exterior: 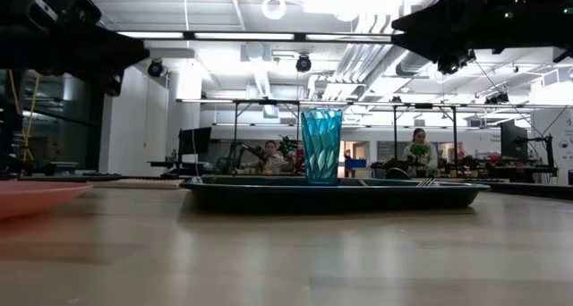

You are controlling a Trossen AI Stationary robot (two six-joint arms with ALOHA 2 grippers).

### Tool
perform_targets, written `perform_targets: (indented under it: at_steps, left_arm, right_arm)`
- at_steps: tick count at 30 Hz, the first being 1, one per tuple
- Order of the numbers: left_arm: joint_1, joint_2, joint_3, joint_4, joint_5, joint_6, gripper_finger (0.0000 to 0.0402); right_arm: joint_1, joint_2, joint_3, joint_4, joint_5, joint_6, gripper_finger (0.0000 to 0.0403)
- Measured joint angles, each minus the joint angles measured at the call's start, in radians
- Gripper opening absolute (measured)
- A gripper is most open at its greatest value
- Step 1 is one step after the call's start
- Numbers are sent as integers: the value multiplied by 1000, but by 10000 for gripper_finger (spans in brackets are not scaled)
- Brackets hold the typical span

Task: Pick and place plate/cup/fork/spoon on tray
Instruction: Put the pink plate on the black tray to the bottom right of the blue cup

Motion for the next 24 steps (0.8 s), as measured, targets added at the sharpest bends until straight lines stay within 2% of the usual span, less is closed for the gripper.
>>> perform_targets:
  at_steps: [5,10,14,19,24]
  left_arm:
    - [-15,107,1,15,26,-83,151]
    - [-60,233,33,-5,175,-227,213]
    - [-119,354,65,-92,276,-352,225]
    - [-205,522,82,-134,267,-403,224]
    - [-250,679,131,-138,221,-346,223]
  right_arm:
    - [0,53,0,29,9,2,200]
    - [0,82,0,27,9,16,200]
    - [0,86,0,27,9,25,200]
    - [0,86,0,27,9,25,200]
    - [0,86,0,27,9,25,200]
